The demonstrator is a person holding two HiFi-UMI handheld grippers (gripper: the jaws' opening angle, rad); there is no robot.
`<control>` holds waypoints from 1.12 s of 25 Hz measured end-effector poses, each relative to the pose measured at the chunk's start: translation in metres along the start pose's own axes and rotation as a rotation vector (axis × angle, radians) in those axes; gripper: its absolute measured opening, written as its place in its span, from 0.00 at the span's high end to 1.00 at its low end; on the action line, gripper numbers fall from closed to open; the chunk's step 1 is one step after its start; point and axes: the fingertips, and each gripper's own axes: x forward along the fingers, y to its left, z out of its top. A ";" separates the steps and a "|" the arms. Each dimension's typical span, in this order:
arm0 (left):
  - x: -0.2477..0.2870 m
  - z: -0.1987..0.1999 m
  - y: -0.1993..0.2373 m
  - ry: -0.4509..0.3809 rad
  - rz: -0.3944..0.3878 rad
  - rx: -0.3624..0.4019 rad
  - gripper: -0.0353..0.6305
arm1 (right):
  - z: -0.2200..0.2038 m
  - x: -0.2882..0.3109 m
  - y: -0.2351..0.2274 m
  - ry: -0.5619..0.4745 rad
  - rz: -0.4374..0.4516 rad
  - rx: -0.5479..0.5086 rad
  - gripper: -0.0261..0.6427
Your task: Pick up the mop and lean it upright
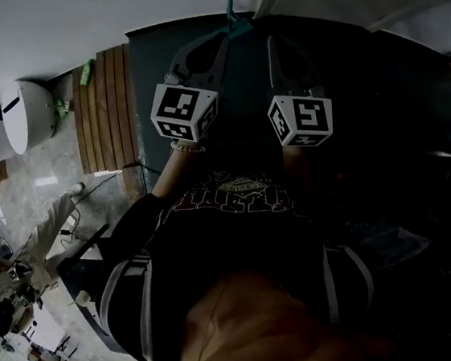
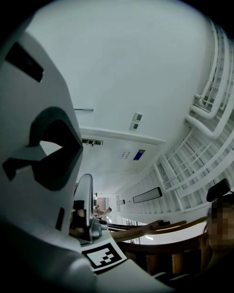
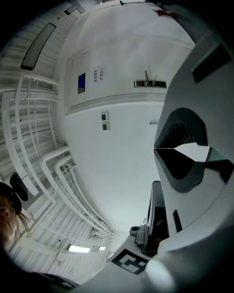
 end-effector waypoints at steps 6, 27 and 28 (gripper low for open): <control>0.042 0.010 0.049 0.010 -0.042 -0.006 0.89 | 0.005 0.063 -0.009 0.002 -0.027 0.018 0.93; 0.126 0.038 0.167 0.035 -0.134 0.020 0.89 | 0.012 0.219 -0.010 0.011 -0.062 0.027 0.93; 0.130 0.036 0.171 0.037 -0.129 0.018 0.89 | 0.009 0.224 -0.013 0.012 -0.058 0.027 0.93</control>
